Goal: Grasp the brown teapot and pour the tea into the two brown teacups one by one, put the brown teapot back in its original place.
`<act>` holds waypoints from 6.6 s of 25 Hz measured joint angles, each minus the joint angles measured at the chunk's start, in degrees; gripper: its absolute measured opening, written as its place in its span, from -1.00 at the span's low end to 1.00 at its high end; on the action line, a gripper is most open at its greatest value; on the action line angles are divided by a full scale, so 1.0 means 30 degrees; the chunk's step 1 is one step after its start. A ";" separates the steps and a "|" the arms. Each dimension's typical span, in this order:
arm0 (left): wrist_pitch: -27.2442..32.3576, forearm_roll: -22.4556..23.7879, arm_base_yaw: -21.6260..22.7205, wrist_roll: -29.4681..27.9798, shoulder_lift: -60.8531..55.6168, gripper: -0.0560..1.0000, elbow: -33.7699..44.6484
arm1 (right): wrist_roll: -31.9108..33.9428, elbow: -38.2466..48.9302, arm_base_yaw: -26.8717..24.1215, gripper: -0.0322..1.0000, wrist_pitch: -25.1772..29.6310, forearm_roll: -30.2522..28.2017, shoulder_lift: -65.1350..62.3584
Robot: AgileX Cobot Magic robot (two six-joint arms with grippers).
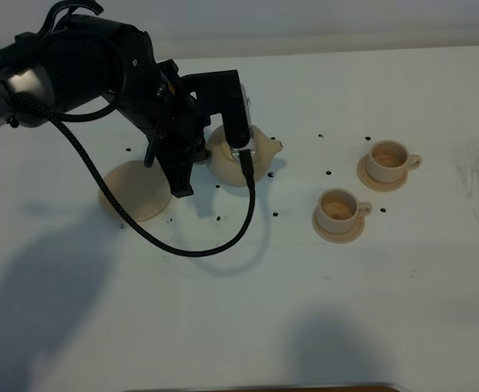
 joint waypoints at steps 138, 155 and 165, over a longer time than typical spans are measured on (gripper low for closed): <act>-0.8282 0.3827 -0.3394 1.1925 0.2338 -0.74 -0.0015 | 0.0010 0.0000 0.0000 -0.51 0.0000 0.0000 0.0000; -0.8778 0.4575 -0.3514 1.1969 0.2338 -0.74 -0.0015 | -0.0009 0.0000 0.0000 -0.51 0.0000 0.0000 0.0000; -0.8846 0.4841 -0.3677 1.2344 0.2338 -0.74 -0.0015 | -0.0009 0.0000 0.0000 -0.51 0.0000 0.0000 0.0000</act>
